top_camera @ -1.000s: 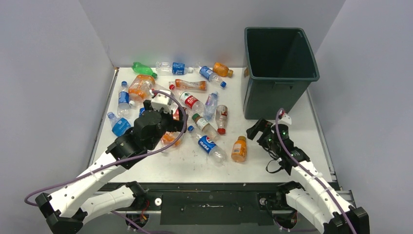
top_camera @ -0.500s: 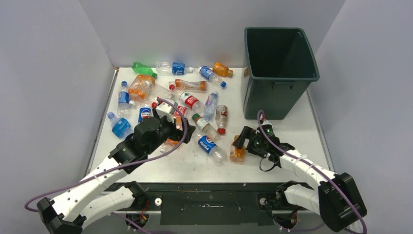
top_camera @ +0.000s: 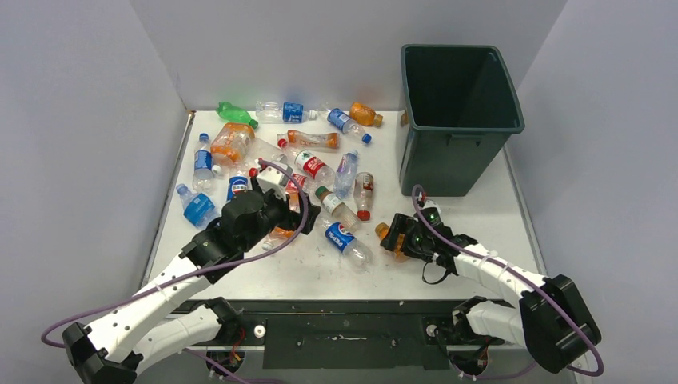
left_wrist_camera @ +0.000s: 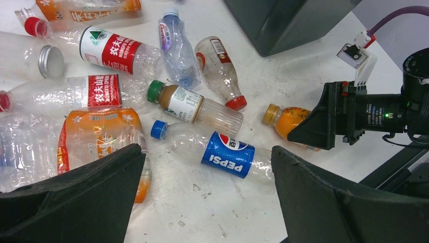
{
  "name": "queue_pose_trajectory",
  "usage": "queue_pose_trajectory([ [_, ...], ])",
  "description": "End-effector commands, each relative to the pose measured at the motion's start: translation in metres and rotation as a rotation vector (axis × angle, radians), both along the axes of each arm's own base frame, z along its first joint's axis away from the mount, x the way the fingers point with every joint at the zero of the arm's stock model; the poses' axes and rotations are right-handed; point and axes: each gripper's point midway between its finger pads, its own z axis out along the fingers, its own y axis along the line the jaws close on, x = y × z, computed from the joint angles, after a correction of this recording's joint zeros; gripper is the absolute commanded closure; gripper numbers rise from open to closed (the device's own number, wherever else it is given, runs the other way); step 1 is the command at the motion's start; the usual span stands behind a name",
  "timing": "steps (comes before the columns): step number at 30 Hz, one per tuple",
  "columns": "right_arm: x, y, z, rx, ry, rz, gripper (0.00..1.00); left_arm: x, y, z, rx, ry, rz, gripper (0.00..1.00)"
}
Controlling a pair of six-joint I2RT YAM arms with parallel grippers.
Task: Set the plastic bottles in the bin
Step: Pick up the plastic bottle at the center of the board.
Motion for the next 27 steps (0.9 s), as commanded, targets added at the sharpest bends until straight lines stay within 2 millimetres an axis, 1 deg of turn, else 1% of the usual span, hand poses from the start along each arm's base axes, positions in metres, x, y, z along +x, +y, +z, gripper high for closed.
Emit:
queue_pose_trajectory([
  [1,0.006,-0.003,-0.006,-0.057,-0.043,0.027,0.2,0.007,-0.005,0.016,-0.04,-0.031,0.001,0.04],
  [2,0.007,-0.002,-0.005,-0.058,-0.05,0.034,0.23,0.007,-0.005,0.015,-0.038,-0.028,0.001,0.04],
  [5,0.008,0.003,0.0,-0.029,-0.076,0.046,0.38,0.008,-0.004,0.015,-0.039,-0.028,0.006,0.04],
  [6,0.009,0.006,0.005,-0.008,-0.095,0.051,0.45,0.009,-0.003,0.015,-0.039,-0.028,0.008,0.04],
  [8,0.01,0.015,0.021,0.053,-0.165,0.068,0.54,0.009,-0.003,0.014,-0.04,-0.028,0.011,0.04],
  [10,0.013,0.024,0.049,0.131,-0.278,0.095,0.6,0.009,-0.004,0.014,-0.052,-0.025,0.013,0.04],
  [12,0.013,0.033,0.086,0.211,-0.423,0.137,0.63,0.008,-0.006,0.015,-0.075,-0.026,0.006,0.04],
  [14,0.009,0.038,0.124,0.277,-0.564,0.176,0.65,0.007,-0.009,0.019,-0.112,-0.034,-0.004,0.04],
  [15,0.006,0.041,0.142,0.307,-0.629,0.199,0.69,0.006,-0.011,0.021,-0.135,-0.038,-0.012,0.04],
  [16,0.001,0.043,0.158,0.332,-0.686,0.225,0.71,0.005,-0.013,0.025,-0.162,-0.045,-0.021,0.04],
  [17,-0.003,0.044,0.171,0.353,-0.73,0.247,0.77,0.004,-0.015,0.029,-0.187,-0.055,-0.031,0.04],
  [19,-0.01,0.046,0.195,0.384,-0.804,0.283,0.88,0.0,-0.019,0.039,-0.245,-0.078,-0.057,0.04],
  [20,-0.014,0.048,0.204,0.396,-0.833,0.304,0.93,-0.004,-0.022,0.047,-0.281,-0.097,-0.085,0.04],
  [22,-0.021,0.053,0.22,0.424,-0.893,0.352,0.95,-0.013,-0.027,0.065,-0.36,-0.143,-0.136,0.04],
  [24,-0.029,0.059,0.234,0.463,-0.965,0.403,0.95,-0.024,-0.03,0.087,-0.451,-0.198,-0.196,0.04],
  [27,-0.039,0.065,0.249,0.515,-1.067,0.437,0.95,-0.039,-0.034,0.112,-0.584,-0.231,-0.261,0.04],
])
